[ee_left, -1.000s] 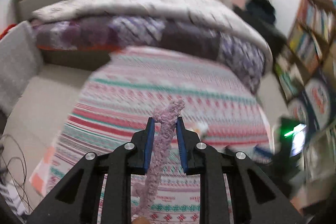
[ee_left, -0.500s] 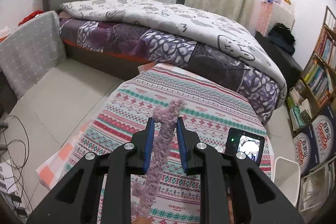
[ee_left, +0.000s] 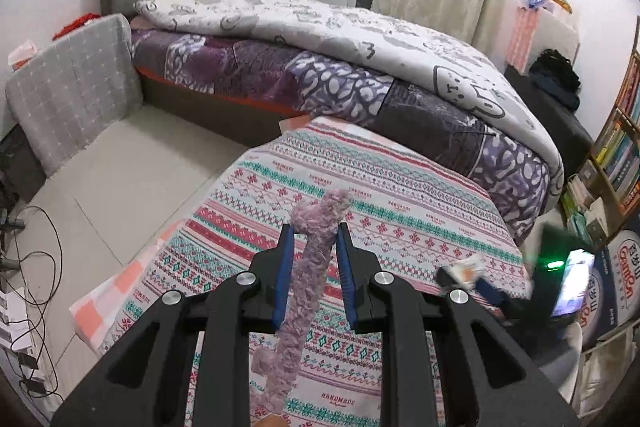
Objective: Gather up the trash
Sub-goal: 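Carry the white tissue over the bin and open the right tool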
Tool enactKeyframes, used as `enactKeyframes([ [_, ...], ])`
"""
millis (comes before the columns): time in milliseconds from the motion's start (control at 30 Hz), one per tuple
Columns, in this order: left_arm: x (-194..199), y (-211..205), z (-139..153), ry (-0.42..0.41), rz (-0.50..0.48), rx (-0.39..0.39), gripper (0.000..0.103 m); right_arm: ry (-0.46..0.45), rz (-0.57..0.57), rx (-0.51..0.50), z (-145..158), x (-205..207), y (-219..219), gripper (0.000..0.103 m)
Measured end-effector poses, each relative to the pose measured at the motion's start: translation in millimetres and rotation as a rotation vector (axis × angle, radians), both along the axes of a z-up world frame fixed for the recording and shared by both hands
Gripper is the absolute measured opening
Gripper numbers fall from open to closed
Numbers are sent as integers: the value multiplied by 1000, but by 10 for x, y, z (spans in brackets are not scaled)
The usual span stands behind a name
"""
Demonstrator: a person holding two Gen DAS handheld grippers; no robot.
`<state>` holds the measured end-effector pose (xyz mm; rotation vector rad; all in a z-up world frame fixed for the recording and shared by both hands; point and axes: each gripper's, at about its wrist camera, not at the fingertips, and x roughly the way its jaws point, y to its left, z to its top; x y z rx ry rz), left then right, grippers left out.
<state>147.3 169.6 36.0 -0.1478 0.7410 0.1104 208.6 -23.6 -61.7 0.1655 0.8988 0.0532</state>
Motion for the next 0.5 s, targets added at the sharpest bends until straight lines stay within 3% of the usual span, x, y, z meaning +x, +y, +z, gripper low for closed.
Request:
enactKeyframes([
  [233,-105,-250,26,-78,15,47,22,-108,-35,0,389,-237,-334,46],
  [500,-153,-594,-76,-89,-22,96,22,-214,-68,-31,536,-595,-618,46],
])
